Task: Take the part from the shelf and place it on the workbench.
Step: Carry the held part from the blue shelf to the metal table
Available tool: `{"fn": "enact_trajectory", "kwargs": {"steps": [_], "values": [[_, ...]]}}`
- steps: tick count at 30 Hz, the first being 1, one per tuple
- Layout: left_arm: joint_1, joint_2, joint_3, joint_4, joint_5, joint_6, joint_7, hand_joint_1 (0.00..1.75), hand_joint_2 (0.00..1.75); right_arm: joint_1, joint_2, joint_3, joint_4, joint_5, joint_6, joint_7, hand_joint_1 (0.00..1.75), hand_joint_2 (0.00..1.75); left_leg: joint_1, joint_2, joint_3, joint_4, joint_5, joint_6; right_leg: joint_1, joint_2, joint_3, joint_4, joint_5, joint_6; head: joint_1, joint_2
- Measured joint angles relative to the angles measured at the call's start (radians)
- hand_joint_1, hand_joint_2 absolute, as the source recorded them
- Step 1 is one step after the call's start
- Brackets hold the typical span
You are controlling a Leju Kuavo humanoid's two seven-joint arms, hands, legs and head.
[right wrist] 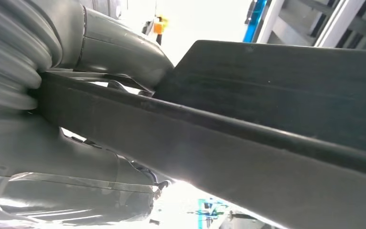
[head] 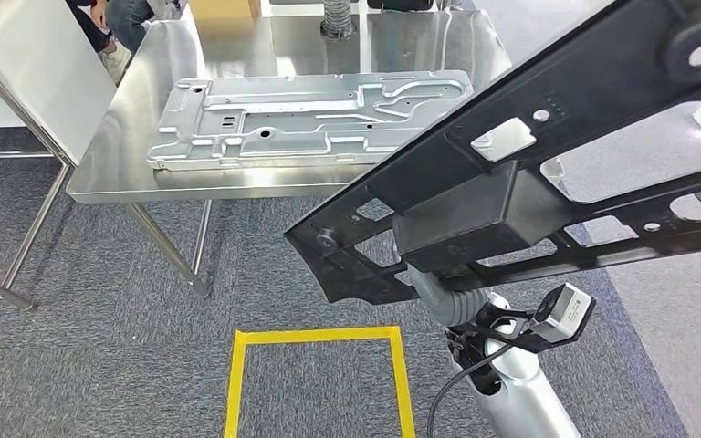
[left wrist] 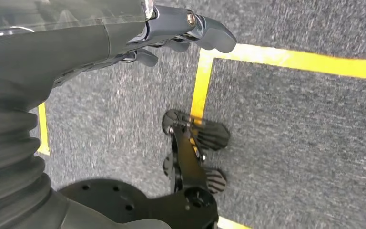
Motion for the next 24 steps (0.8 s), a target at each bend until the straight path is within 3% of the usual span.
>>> {"fn": "enact_trajectory", "kwargs": {"steps": [2, 4, 5, 6, 8, 10, 11, 14, 16, 19, 20, 21, 22, 24], "values": [[0.000, 0.000, 0.000, 0.000, -0.001, 0.000, 0.000, 0.00, 1.75, 0.001, 0.000, 0.000, -0.002, 0.000, 0.002, 0.000, 1.75, 1.75, 0.002, 0.001, -0.045, 0.096, -0.047, -0.008, -0.001, -0.002, 0.011, -0.006, -0.004, -0.010, -0.002, 0.000], [0.002, 0.000, 0.000, 0.000, -0.001, 0.000, 0.000, 0.00, 1.75, 0.003, 0.000, 0.000, -0.002, 0.000, 0.003, 0.000, 1.75, 1.75, 0.003, 0.001, -0.126, 0.237, -0.099, -0.013, 0.002, -0.003, 0.018, -0.006, -0.011, -0.015, -0.002, 0.000], [0.004, 0.000, 0.001, 0.000, -0.001, 0.000, 0.000, 0.00, 1.75, 0.005, 0.000, 0.000, -0.002, 0.000, 0.003, 0.000, 1.75, 1.75, 0.003, 0.001, -0.155, 0.278, -0.102, -0.013, 0.003, -0.002, 0.021, -0.005, -0.015, -0.016, -0.002, 0.000], [0.005, 0.000, 0.001, 0.000, -0.001, 0.000, 0.000, 0.00, 1.75, 0.007, 0.000, 0.000, -0.002, -0.001, 0.003, 0.000, 1.75, 1.75, 0.003, 0.001, -0.163, 0.277, -0.083, -0.012, 0.004, -0.001, 0.026, -0.005, -0.019, -0.016, -0.002, 0.000], [0.007, 0.000, 0.002, 0.000, -0.001, 0.000, 0.000, 0.00, 1.75, 0.008, 0.000, 0.000, -0.002, -0.003, 0.005, -0.001, 1.75, 1.75, 0.002, 0.001, -0.121, 0.161, 0.002, -0.005, 0.005, 0.001, 0.042, -0.005, -0.030, -0.013, -0.002, 0.000], [0.006, 0.002, 0.004, 0.000, -0.002, 0.001, -0.001, 0.00, 1.75, 0.008, 0.000, 0.000, -0.002, -0.005, 0.008, -0.002, 1.75, 1.75, -0.002, 0.001, -0.064, 0.034, 0.056, 0.008, 0.008, 0.002, 0.056, -0.006, -0.042, -0.005, -0.002, 0.000], [0.005, 0.003, 0.005, 0.000, -0.003, 0.002, -0.001, 0.00, 1.75, 0.009, 0.000, 0.000, -0.003, -0.006, 0.008, -0.002, 1.75, 1.75, -0.006, 0.001, -0.049, 0.002, 0.061, 0.015, 0.008, 0.002, 0.060, -0.008, -0.047, 0.000, -0.001, 0.000], [0.006, 0.004, 0.007, 0.000, -0.005, 0.004, -0.003, 0.00, 1.75, 0.012, 0.000, -0.002, -0.005, -0.007, 0.009, -0.002, 1.75, 1.75, -0.007, 0.000, -0.033, -0.018, 0.052, 0.034, 0.007, 0.002, 0.064, 0.007, -0.046, 0.020, -0.001, 0.000], [0.006, 0.004, 0.007, 0.000, -0.007, 0.004, -0.004, 0.00, 1.75, 0.014, 0.000, -0.005, -0.010, -0.007, 0.009, -0.003, 1.75, 1.75, -0.004, -0.001, -0.016, -0.024, 0.048, 0.046, 0.005, 0.001, 0.043, 0.061, -0.069, 0.031, 0.001, 0.000], [0.006, 0.004, 0.007, 0.000, -0.008, 0.004, -0.004, 0.00, 1.75, 0.019, -0.001, -0.009, -0.015, -0.007, 0.009, -0.004, 1.75, 1.75, -0.004, 0.000, 0.000, -0.025, 0.033, 0.052, 0.000, 0.001, -0.067, 0.243, -0.146, 0.045, 0.002, 0.000], [0.006, 0.004, 0.007, 0.000, -0.008, 0.004, -0.004, 0.00, 1.75, 0.023, -0.001, -0.009, -0.015, -0.007, 0.009, -0.004, 1.75, 1.75, -0.004, -0.001, 0.006, -0.025, 0.027, 0.052, -0.001, 0.001, -0.101, 0.284, -0.153, 0.047, 0.002, 0.000], [0.008, 0.004, 0.007, 0.000, -0.008, 0.004, -0.004, 0.00, 1.75, 0.026, -0.001, -0.009, -0.015, -0.007, 0.009, -0.004, 1.75, 1.75, -0.004, -0.001, 0.015, -0.025, 0.019, 0.050, -0.003, 0.000, -0.119, 0.289, -0.139, 0.048, 0.002, 0.000], [0.009, 0.004, 0.007, 0.000, -0.008, 0.004, -0.004, 0.00, 1.75, 0.028, -0.001, -0.010, -0.015, -0.007, 0.009, -0.004, 1.75, 1.75, -0.004, -0.001, 0.026, -0.025, 0.011, 0.048, -0.003, 0.000, -0.114, 0.253, -0.103, 0.045, 0.002, 0.000], [0.009, 0.004, 0.007, 0.000, -0.009, 0.004, -0.004, 0.00, 1.75, 0.029, -0.001, -0.011, -0.016, -0.007, 0.009, -0.004, 1.75, 1.75, -0.004, -0.002, 0.052, -0.025, -0.007, 0.042, -0.003, -0.001, -0.068, 0.114, -0.010, 0.036, 0.002, 0.000]]}}
